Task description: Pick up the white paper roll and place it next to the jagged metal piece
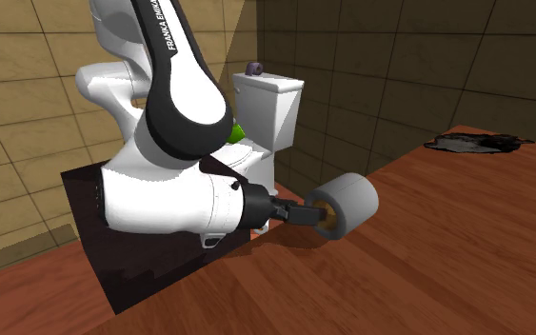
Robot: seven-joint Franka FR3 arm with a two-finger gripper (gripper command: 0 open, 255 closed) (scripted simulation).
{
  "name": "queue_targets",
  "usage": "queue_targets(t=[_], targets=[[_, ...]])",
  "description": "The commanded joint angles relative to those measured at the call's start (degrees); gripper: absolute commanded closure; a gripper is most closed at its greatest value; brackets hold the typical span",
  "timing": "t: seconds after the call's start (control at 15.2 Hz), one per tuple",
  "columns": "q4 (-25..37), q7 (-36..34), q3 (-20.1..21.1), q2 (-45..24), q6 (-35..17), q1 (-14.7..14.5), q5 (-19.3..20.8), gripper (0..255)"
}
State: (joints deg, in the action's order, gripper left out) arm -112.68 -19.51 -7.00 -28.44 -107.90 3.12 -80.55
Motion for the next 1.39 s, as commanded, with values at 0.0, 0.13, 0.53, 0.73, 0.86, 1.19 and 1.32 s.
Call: queue_targets(t=[0.0,0.13,0.53,0.73,0.86,1.19,1.32], targets=[[0.2,0.2,0.7,-0.7,-1.2,-0.8,-1.1,0],[0.2,0.2,0.7,-0.7,-1.2,-0.8,-1.1,0],[0.2,0.2,0.7,-0.7,-1.2,-0.8,-1.1,0],[0.2,0.2,0.7,-0.7,-1.2,-0.8,-1.1,255],[0.2,0.2,0.7,-0.7,-1.2,-0.8,-1.1,255],[0.2,0.2,0.7,-0.7,-1.2,-0.8,-1.1,255],[-0.1,-0.7,0.6,0.5,-1.0,-0.9,-0.7,255]])
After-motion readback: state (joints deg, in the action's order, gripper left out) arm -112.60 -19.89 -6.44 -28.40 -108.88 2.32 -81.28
